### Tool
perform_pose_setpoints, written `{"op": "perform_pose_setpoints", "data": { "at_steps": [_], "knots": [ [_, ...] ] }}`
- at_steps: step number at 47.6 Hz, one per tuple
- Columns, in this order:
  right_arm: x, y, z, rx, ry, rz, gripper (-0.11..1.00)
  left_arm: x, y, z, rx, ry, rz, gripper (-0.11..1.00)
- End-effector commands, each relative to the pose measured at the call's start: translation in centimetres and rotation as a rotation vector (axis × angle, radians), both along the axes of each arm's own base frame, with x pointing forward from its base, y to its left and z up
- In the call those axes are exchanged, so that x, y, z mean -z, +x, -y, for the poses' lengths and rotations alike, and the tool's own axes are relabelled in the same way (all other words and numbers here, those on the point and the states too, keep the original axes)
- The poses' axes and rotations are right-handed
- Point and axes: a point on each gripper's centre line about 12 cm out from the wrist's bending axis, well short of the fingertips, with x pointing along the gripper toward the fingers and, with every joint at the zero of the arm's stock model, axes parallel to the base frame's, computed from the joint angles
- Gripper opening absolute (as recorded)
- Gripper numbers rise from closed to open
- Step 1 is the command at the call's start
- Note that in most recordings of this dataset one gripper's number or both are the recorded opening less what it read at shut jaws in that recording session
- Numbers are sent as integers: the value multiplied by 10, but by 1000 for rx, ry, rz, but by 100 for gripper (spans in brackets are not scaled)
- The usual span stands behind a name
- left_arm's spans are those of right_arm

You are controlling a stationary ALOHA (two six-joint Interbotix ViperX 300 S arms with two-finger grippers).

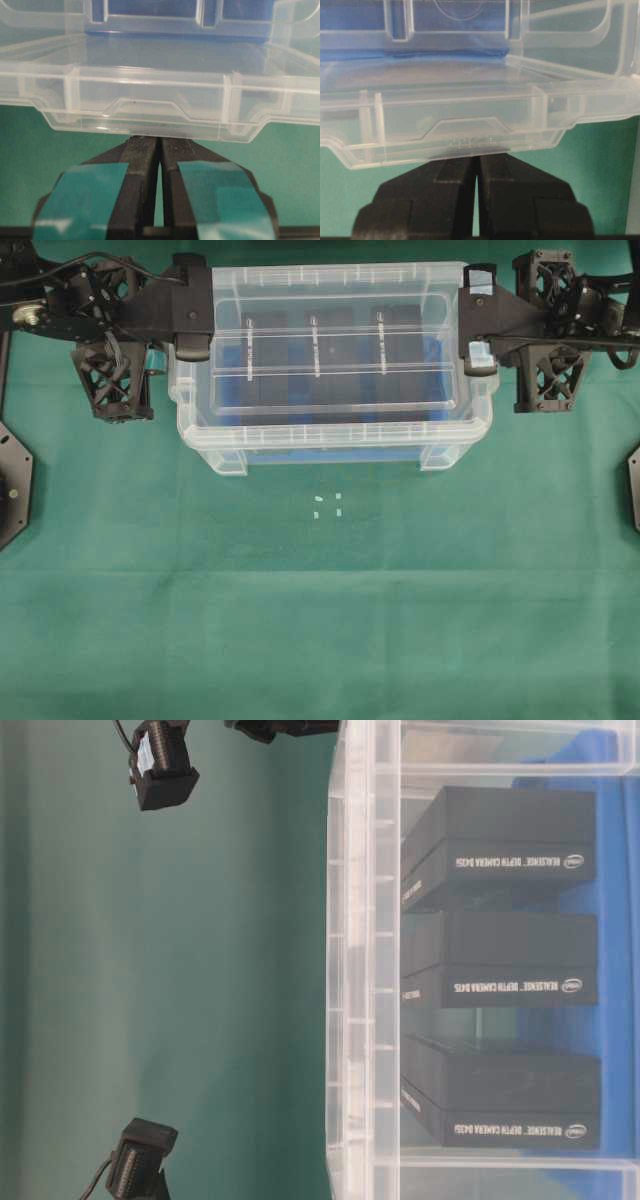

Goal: Clamp the lid of the box with both arms, then lift and open it.
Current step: 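Close both grippers on the lid rim at opposite ends, then lift the lid with both grippers and pull it toward the front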

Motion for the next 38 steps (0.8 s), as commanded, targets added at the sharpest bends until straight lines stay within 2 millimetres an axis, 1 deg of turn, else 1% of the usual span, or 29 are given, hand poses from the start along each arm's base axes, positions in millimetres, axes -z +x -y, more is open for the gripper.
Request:
{"op": "perform_pose_setpoints", "data": {
  "at_steps": [1, 15, 27, 38],
  "knots": [
    [-25, 16, -11, -35, -7, 85, 0, -21, 10, 0, 9, 21, 66, 1],
    [-44, 15, -11, -25, -9, 84, 0, -45, 8, 0, 8, 26, 74, 1],
    [-62, 12, -11, -18, -17, 96, 0, -59, 6, 1, 7, 27, 75, 1],
    [-71, 8, -12, -12, -16, 87, 0, -67, 6, 1, 7, 26, 69, 1]
  ]
}}
